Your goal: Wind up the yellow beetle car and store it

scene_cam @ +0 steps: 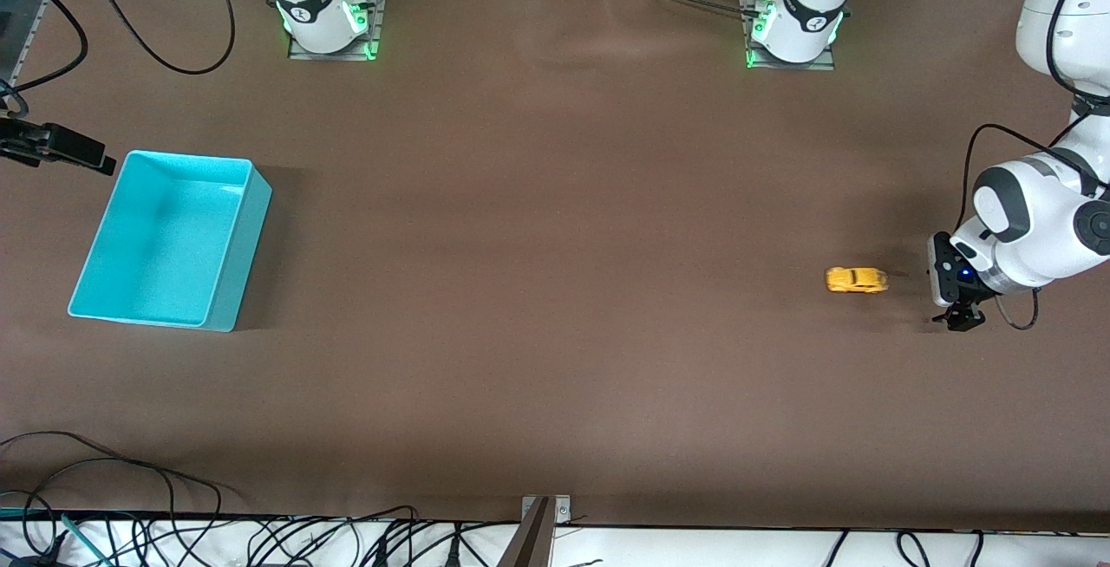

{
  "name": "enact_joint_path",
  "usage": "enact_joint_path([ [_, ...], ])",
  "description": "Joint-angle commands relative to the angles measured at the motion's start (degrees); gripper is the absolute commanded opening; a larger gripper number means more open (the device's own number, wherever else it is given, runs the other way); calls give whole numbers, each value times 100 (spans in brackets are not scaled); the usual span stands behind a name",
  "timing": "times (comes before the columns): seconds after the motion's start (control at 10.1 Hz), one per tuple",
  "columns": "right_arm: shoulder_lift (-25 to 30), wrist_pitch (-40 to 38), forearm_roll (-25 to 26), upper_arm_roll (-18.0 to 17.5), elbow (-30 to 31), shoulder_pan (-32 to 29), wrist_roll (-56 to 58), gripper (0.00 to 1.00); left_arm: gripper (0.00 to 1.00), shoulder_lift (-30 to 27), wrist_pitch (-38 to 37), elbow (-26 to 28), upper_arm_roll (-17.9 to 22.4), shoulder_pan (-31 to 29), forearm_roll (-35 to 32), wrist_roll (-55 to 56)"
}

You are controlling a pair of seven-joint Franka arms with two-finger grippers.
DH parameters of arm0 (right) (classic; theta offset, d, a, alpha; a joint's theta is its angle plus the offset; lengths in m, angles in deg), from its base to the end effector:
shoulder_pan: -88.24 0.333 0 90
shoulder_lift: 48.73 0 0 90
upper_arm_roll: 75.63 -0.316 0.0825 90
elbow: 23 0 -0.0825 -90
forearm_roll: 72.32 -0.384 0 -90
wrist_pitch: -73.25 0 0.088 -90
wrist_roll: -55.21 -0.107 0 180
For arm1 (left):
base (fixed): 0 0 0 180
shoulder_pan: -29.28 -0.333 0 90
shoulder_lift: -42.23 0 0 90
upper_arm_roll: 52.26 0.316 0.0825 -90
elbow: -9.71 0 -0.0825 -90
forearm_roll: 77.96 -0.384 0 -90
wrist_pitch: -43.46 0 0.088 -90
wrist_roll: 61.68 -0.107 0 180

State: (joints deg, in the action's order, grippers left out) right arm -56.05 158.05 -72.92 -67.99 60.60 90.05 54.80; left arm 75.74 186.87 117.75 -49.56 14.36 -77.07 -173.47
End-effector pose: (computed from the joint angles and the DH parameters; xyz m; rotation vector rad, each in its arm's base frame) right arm 0.5808 -0.0530 0.5971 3.1311 -0.1698 -0.1662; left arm 0.6086 0.1919 0.1978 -2.1186 2.2694 0.0010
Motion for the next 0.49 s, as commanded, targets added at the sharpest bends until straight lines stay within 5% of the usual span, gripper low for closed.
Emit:
enact_joint_path([
  [0.0, -7, -43, -116, 9, -46, -14, 50, 100, 100, 15, -102, -108, 37, 24, 148, -142],
  [0.4, -7, -34, -108, 9, -46, -14, 50, 100, 100, -852, -102, 276, 37, 78, 166, -62],
])
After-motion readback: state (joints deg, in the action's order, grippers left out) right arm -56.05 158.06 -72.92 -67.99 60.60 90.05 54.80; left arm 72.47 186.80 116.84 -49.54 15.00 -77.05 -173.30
